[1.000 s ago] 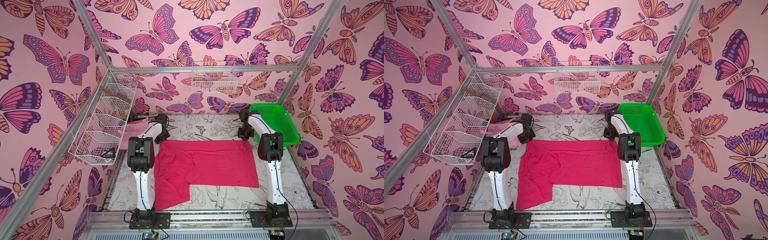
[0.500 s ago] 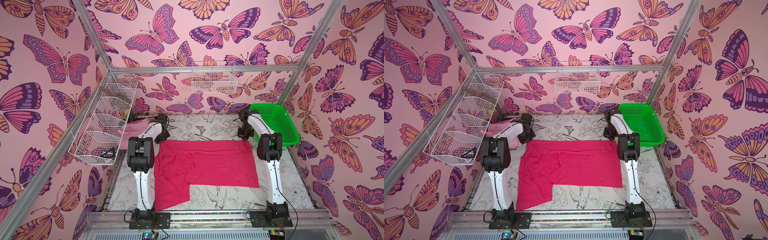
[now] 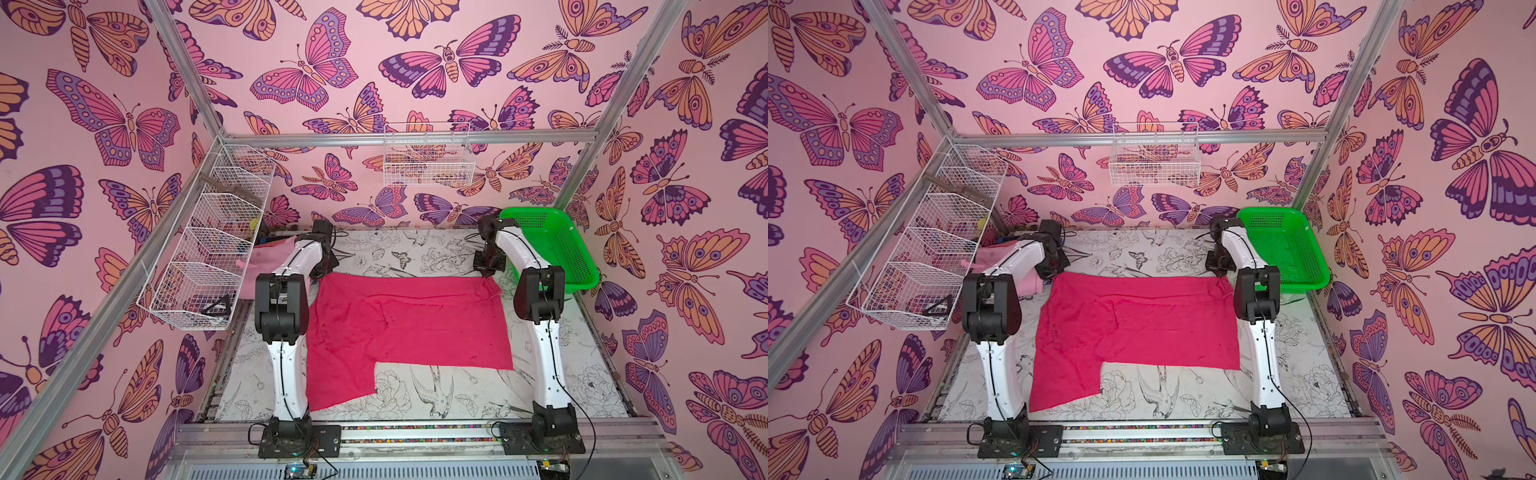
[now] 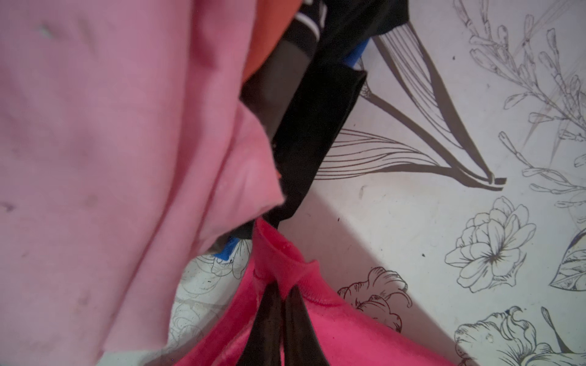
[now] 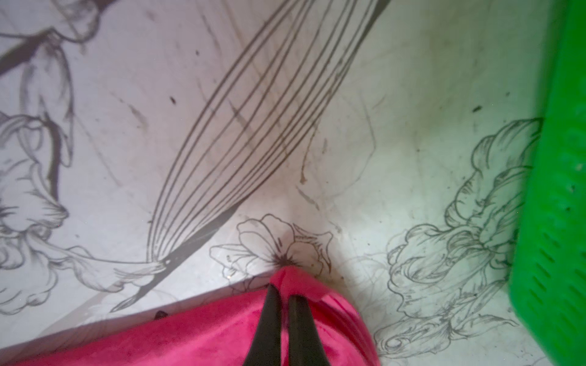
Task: Fold and stack t-shirts
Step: Move the T-shirt to the center of the board.
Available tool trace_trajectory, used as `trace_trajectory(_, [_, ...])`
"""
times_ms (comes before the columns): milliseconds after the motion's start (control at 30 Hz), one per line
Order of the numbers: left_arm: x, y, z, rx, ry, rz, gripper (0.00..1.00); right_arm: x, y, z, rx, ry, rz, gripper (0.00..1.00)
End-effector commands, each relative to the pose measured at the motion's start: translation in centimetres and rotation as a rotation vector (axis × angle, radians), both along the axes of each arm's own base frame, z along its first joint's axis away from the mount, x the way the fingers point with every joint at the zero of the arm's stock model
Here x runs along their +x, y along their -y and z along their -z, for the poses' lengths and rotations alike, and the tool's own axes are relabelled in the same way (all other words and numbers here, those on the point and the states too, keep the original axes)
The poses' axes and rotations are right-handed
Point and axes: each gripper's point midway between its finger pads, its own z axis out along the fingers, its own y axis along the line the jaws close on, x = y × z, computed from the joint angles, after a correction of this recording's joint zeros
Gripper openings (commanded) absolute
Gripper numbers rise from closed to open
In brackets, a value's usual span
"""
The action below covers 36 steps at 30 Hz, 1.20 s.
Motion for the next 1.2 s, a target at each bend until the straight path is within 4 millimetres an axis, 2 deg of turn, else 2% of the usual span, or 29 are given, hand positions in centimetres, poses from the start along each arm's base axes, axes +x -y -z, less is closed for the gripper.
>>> trace_trajectory(0, [0.2, -0.7, 0.9, 0.006, -0.024, -0.001, 0.00, 2.1, -0.5, -1.0, 0.021, 0.086, -0.020, 0.00])
trace_trajectory(167, [0.3, -0.8, 1.3, 0.006, -0.030, -0.005, 0.00, 3.3, -0.5, -1.6, 0.014, 0.129, -0.032, 0.00])
trace_trajectory(500, [0.8, -1.3, 1.7, 0.008, -0.031, -0.008, 0.00, 5.1, 0.7, -2.1, -0.002, 0.179, -0.008, 0.00])
trace_trajectory(700, [1.1, -1.5, 2.0, 0.006, -0.031, -0.010, 0.00, 5.2, 1.4, -1.4, -0.009, 0.172, 0.011, 0.00])
trace_trajectory(1033, [1.4, -1.5, 2.4, -0.001, -0.034, -0.004, 0.00, 5.5, 2.2, -2.0, -0.014, 0.191, 0.039, 0.00])
trace_trajectory(1067, [1.5, -1.4, 2.3, -0.005, -0.031, -0.002, 0.01, 5.5, 2.2, -2.0, -0.013, 0.189, 0.039, 0.02])
trace_trajectory(1167, [1.5, -1.4, 2.1, -0.005, -0.027, -0.001, 0.11, 5.4, 2.1, -2.0, -0.011, 0.187, 0.037, 0.18])
